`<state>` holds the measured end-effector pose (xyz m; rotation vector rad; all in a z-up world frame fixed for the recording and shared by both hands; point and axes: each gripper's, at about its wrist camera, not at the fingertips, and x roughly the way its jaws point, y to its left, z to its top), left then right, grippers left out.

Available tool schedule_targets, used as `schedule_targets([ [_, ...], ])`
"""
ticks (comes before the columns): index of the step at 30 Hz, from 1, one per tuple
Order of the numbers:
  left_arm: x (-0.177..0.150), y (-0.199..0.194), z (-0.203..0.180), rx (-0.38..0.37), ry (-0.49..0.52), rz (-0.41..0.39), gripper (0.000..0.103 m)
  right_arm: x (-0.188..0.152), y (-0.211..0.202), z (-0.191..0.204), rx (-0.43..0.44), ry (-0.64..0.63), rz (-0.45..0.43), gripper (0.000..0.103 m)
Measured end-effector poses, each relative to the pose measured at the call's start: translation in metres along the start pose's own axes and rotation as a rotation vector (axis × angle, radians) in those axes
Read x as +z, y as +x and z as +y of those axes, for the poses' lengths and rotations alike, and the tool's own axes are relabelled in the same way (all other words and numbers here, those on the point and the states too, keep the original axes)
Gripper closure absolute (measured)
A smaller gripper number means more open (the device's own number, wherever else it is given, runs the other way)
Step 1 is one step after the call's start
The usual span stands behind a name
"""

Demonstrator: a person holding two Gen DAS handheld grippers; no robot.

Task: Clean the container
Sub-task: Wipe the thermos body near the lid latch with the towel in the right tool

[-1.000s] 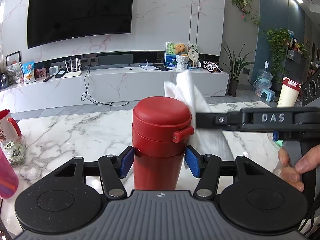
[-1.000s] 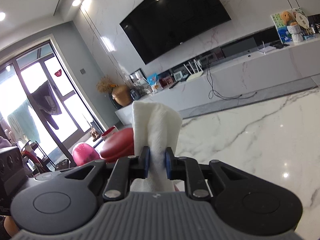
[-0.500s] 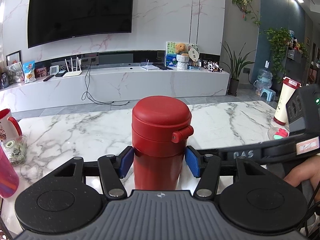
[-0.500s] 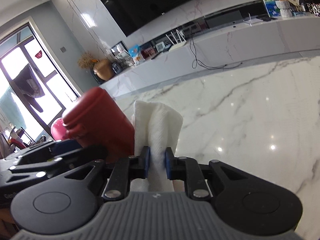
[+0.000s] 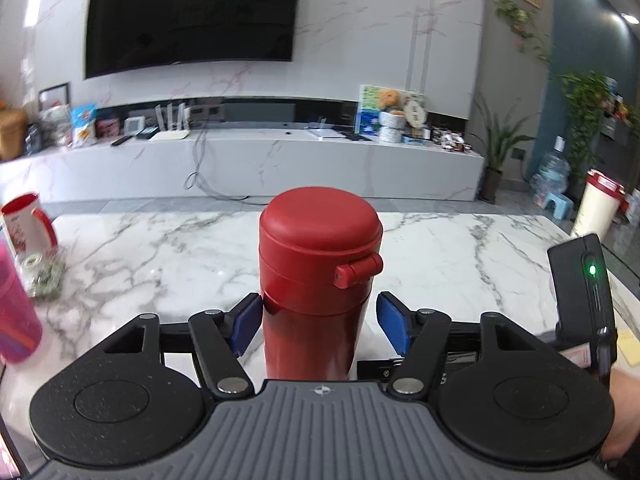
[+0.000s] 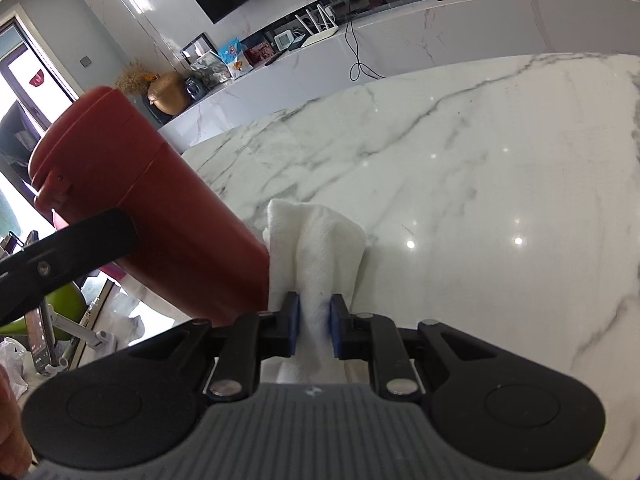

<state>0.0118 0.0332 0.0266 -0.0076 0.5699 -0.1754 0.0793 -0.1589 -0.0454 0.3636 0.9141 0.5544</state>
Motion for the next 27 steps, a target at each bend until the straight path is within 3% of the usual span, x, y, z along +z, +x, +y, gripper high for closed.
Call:
schedule_targets([
  [4, -0.003, -0.004, -0.011, 0.087, -0.025, -0.013, 0.042, 0.002, -0.009, 0.007, -0.002, -0.001, 0.004, 0.084],
  [14, 0.0, -0.006, -0.011, 0.099, -0.034, -0.017, 0.042, 0.0, -0.019, 0.022, 0.029, -0.041, 0.062, 0.084],
  [19, 0.0, -0.005, -0.004, 0.074, -0.016, -0.017, 0.048, 0.002, -0.02, 0.025, 0.045, -0.039, 0.048, 0.085],
  [27, 0.0, -0.004, 0.013, -0.015, 0.005, -0.001, 0.048, 0.014, -0.04, 0.025, 0.117, -0.037, -0.094, 0.085],
])
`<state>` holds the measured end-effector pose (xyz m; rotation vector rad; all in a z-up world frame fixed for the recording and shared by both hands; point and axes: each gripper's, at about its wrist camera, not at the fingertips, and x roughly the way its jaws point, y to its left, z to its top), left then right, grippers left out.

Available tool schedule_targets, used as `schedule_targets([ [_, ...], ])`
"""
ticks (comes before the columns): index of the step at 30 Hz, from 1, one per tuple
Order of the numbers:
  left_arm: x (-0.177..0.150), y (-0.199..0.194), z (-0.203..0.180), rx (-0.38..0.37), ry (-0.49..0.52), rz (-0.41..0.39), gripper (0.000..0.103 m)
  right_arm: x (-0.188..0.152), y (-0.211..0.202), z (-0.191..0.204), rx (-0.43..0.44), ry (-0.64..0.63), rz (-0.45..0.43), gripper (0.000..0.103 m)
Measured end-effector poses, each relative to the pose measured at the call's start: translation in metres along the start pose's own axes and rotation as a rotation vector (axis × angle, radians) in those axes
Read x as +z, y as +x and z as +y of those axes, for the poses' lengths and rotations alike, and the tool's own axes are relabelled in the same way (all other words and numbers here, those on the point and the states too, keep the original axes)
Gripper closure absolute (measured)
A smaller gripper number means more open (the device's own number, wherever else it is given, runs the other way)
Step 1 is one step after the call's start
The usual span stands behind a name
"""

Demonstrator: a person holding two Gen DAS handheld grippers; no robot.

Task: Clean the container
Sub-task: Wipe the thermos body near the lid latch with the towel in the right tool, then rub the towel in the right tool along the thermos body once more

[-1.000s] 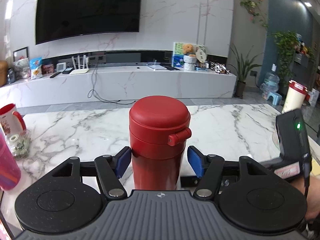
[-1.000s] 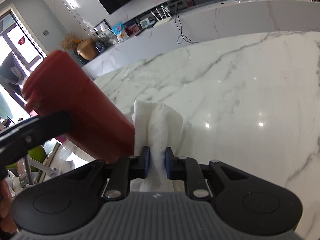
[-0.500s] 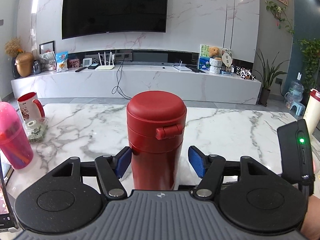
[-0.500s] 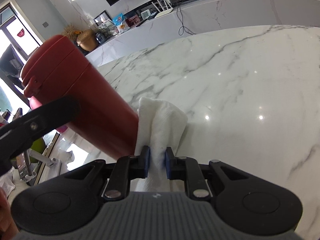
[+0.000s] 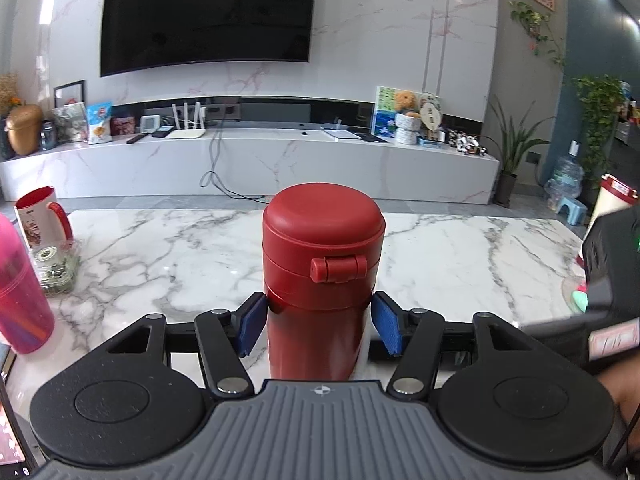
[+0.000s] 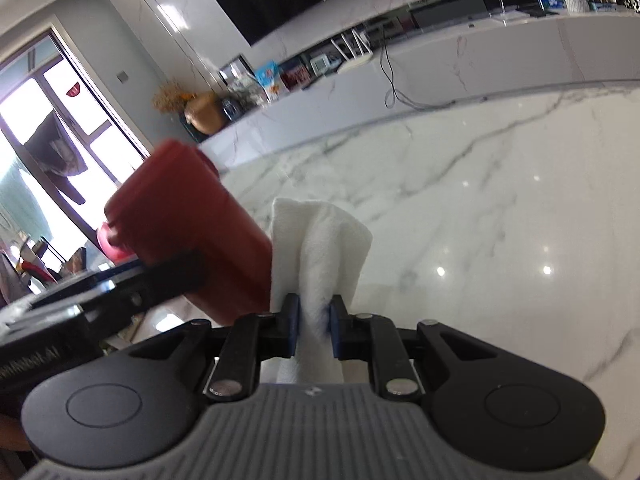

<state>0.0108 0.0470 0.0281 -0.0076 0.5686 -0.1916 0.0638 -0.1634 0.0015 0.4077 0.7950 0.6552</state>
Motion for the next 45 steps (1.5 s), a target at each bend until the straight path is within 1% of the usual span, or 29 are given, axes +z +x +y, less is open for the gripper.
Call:
schedule_targets([
  [5, -0.001, 0.0, 0.005, -0.03, 0.013, 0.011, 0.05, 0.011, -0.016, 0.007, 0.052, -0.016, -0.103, 0.085],
  [12, -0.002, 0.001, 0.003, -0.029, 0.039, 0.013, 0.05, 0.022, -0.038, 0.017, 0.132, -0.032, -0.269, 0.085],
  [13, -0.002, 0.001, 0.003, -0.03, 0.039, 0.014, 0.05, 0.023, -0.04, 0.018, 0.142, -0.034, -0.288, 0.085],
  [15, -0.001, 0.001, 0.004, -0.029, 0.039, 0.014, 0.05, 0.024, -0.041, 0.018, 0.161, -0.028, -0.299, 0.085],
  [24, 0.002, 0.0, 0.007, -0.025, 0.037, 0.018, 0.05, 0.016, -0.025, 0.012, 0.094, -0.005, -0.199, 0.085],
  [29, 0.003, 0.0, 0.008, -0.024, 0.032, 0.018, 0.05, 0.008, -0.01, 0.006, 0.032, 0.007, -0.111, 0.085],
  [39, 0.002, 0.001, 0.007, -0.023, -0.001, 0.016, 0.046, -0.009, 0.021, -0.009, -0.054, 0.034, 0.016, 0.085],
  [42, 0.001, 0.001, 0.006, -0.02, -0.032, 0.019, 0.04, -0.014, 0.03, -0.012, -0.088, 0.045, 0.065, 0.085],
  [45, -0.001, 0.002, 0.0, 0.013, -0.052, 0.015, 0.039, -0.018, 0.034, -0.014, -0.1, 0.05, 0.084, 0.084],
])
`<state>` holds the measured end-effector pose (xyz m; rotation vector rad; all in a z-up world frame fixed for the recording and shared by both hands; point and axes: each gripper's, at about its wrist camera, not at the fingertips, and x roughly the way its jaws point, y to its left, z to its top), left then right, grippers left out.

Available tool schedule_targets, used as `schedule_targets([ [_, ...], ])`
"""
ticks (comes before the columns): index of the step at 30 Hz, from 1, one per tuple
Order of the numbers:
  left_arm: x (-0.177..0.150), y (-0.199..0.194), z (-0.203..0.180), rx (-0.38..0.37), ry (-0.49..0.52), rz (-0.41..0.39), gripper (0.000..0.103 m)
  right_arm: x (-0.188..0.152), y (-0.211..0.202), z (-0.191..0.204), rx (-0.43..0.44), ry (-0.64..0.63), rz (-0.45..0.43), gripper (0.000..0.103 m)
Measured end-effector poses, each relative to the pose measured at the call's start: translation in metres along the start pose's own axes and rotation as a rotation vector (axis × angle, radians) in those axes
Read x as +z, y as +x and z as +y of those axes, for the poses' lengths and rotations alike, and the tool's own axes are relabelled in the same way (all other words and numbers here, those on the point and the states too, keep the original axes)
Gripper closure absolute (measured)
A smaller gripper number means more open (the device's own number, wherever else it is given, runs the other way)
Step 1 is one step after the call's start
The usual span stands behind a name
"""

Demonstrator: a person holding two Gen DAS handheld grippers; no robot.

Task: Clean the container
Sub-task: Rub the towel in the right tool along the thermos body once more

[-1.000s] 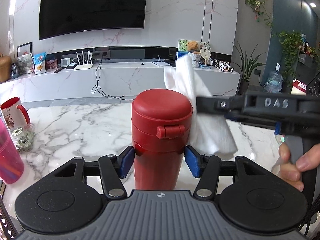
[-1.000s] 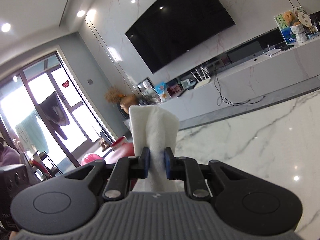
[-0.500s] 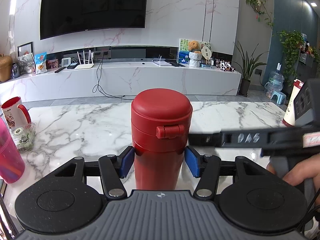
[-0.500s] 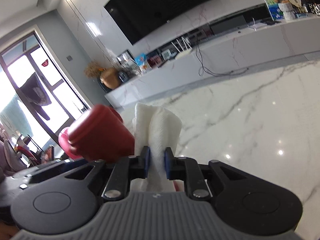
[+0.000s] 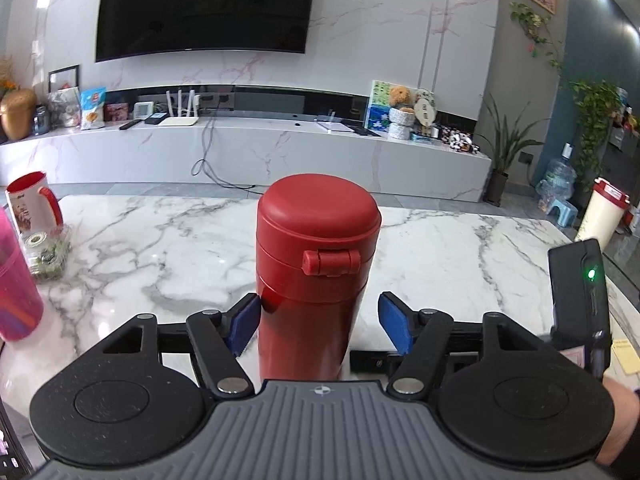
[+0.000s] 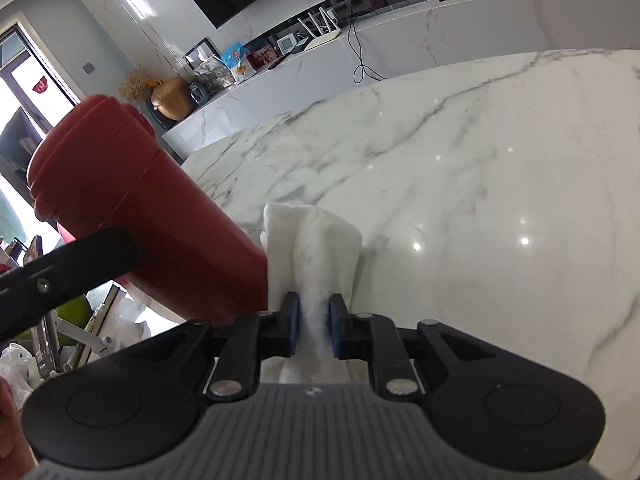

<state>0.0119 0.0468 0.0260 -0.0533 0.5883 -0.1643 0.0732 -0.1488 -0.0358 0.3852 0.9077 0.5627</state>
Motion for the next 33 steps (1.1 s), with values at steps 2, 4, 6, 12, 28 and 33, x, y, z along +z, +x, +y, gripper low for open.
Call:
schedule_targets([
  [2, -0.002, -0.001, -0.004, 0.041, -0.033, -0.016, 0.039, -0.001, 0.0, -0.001, -0.002, -0.002, 0.001, 0.084],
  [4, -0.003, -0.002, -0.009, 0.076, -0.053, -0.028, 0.039, 0.0, 0.001, -0.002, -0.001, 0.002, 0.001, 0.084],
  [6, -0.002, -0.002, -0.012, 0.113, -0.066, -0.043, 0.039, 0.0, 0.002, -0.003, -0.001, 0.003, 0.001, 0.084],
  [12, 0.0, -0.001, -0.009, 0.107, -0.098, -0.043, 0.042, 0.002, 0.017, -0.024, 0.008, 0.002, -0.001, 0.084],
  [28, 0.002, 0.001, -0.004, 0.044, -0.002, -0.01, 0.049, 0.005, 0.005, -0.043, 0.059, -0.01, -0.003, 0.085],
  [33, 0.002, 0.001, -0.003, 0.039, -0.002, -0.008, 0.049, 0.014, -0.006, -0.053, 0.088, -0.014, -0.047, 0.085],
])
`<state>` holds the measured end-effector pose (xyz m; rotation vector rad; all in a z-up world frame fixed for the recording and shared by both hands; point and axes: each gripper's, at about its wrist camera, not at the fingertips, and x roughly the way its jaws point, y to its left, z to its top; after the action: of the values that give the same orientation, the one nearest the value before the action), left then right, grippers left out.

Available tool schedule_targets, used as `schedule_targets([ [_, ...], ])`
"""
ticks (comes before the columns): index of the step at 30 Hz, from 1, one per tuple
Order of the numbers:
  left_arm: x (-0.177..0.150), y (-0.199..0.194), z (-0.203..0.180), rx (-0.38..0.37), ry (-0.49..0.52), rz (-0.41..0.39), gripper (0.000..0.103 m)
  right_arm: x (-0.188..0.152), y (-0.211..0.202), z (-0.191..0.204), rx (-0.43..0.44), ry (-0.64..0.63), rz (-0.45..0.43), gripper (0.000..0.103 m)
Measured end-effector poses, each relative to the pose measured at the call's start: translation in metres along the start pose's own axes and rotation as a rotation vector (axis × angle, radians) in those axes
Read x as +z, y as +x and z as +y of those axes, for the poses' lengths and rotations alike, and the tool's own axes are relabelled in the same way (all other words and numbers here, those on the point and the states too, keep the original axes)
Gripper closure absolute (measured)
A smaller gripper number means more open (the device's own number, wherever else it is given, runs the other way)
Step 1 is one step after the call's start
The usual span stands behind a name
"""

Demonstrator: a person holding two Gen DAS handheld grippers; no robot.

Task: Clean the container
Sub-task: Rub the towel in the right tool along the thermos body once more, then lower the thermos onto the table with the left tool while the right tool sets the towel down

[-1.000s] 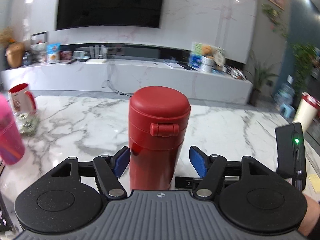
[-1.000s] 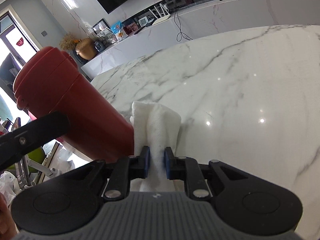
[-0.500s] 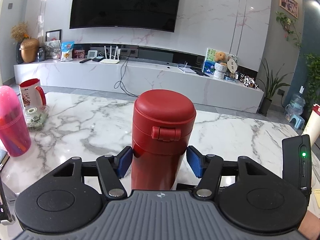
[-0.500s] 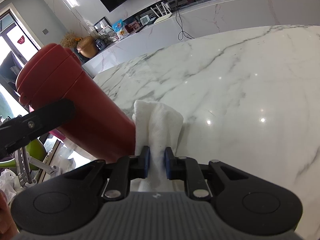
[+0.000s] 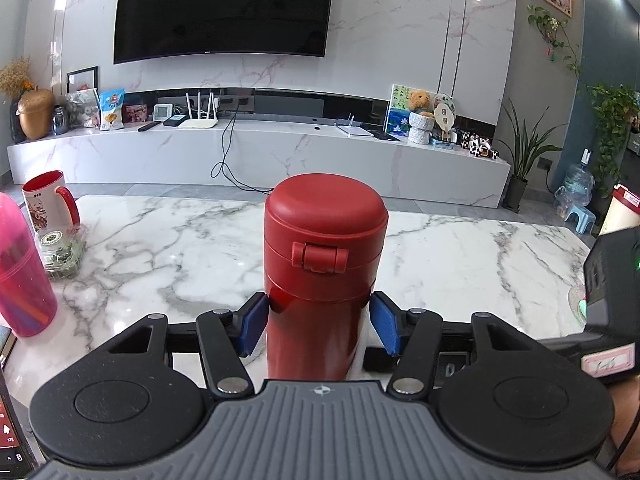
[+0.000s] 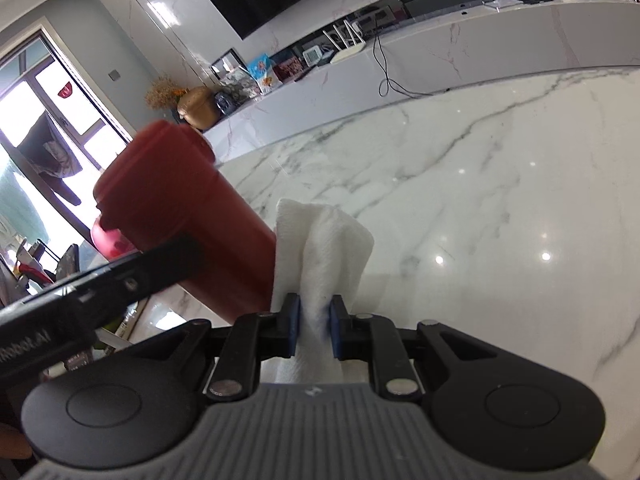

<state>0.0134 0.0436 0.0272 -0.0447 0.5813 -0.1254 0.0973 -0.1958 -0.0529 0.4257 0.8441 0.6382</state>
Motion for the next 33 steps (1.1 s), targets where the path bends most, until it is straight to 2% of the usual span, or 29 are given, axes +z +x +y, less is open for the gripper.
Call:
schedule_targets([
  [4, 0.0, -0.001, 0.0, -0.005, 0.004, -0.002, 0.049, 0.006, -0.007, -0.007, -0.007, -0.01, -0.024, 0.085],
  [9, 0.0, -0.001, 0.002, 0.002, -0.007, 0.001, 0.048, 0.011, -0.011, -0.016, -0.081, -0.045, -0.044, 0.085],
  [12, 0.0, -0.001, 0.001, 0.01, -0.01, -0.002, 0.041, 0.015, -0.009, -0.018, -0.152, -0.073, -0.057, 0.085],
  [14, -0.001, -0.002, 0.0, 0.02, -0.007, -0.011, 0.03, 0.021, 0.002, -0.011, -0.197, -0.09, -0.065, 0.085],
  [15, -0.002, -0.002, -0.001, 0.023, -0.004, -0.014, 0.028, 0.022, 0.004, -0.009, -0.222, -0.099, -0.068, 0.085],
  [20, -0.006, 0.0, -0.005, 0.044, 0.016, -0.013, 0.026, 0.024, 0.015, -0.003, -0.318, -0.135, -0.068, 0.085],
  [24, -0.009, 0.001, -0.009, 0.066, 0.043, -0.025, 0.026, 0.012, 0.014, 0.013, -0.372, -0.163, -0.058, 0.085],
  [33, -0.012, 0.005, -0.014, 0.099, 0.069, -0.014, 0.026, -0.006, 0.015, 0.018, -0.394, -0.172, -0.031, 0.082],
])
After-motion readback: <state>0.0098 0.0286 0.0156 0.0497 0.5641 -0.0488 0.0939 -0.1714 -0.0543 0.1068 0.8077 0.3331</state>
